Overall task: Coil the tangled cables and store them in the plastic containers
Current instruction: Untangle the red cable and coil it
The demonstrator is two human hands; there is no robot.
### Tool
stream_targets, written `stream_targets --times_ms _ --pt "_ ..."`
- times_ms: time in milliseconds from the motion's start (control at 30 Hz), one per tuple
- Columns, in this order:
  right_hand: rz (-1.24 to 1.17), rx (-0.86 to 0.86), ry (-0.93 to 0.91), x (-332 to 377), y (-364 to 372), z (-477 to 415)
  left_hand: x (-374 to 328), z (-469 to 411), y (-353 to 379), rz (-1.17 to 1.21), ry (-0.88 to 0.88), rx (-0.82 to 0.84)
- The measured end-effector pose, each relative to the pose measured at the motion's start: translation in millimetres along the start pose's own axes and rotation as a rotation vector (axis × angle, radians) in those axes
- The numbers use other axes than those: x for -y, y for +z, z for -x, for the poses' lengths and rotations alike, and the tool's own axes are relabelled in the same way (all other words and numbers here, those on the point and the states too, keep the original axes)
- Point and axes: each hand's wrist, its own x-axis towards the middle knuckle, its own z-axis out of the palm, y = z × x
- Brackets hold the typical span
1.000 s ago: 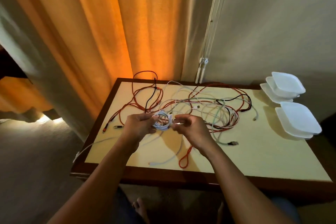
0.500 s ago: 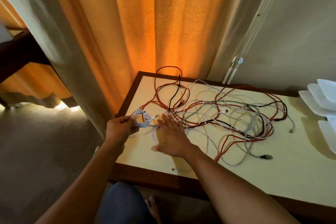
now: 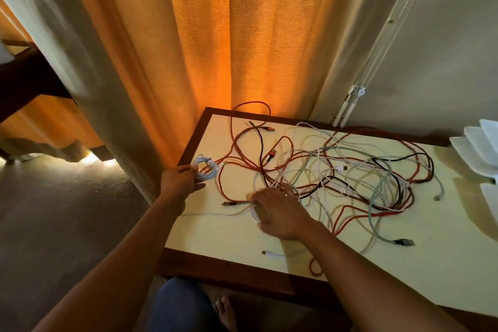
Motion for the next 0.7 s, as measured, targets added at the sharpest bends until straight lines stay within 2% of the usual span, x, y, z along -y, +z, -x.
stream_targets --times_ms 200,333,433,533,600,700 --pt "-0.114 0.061 0.087 -28 -12 29 8 -2 13 0.030 -0.149 0.092" --pt "-0.282 0.090 0.181 -38 -20 41 19 19 28 0.025 -0.259 0.242" --pt "-0.382 0.003 0.269 -35 -26 33 32 34 37 0.008 -0.285 0.314" --pt "-0.377 -0.194 0.310 -26 -29 17 40 39 41 -0.004 -0.282 0.344" --pt "-0.385 -0.296 0.283 -16 -32 3 41 36 41 0.017 -0.263 0.290" --pt "-0.358 -0.340 0.216 1 -38 -21 38 26 32 0.012 -0.213 0.144"
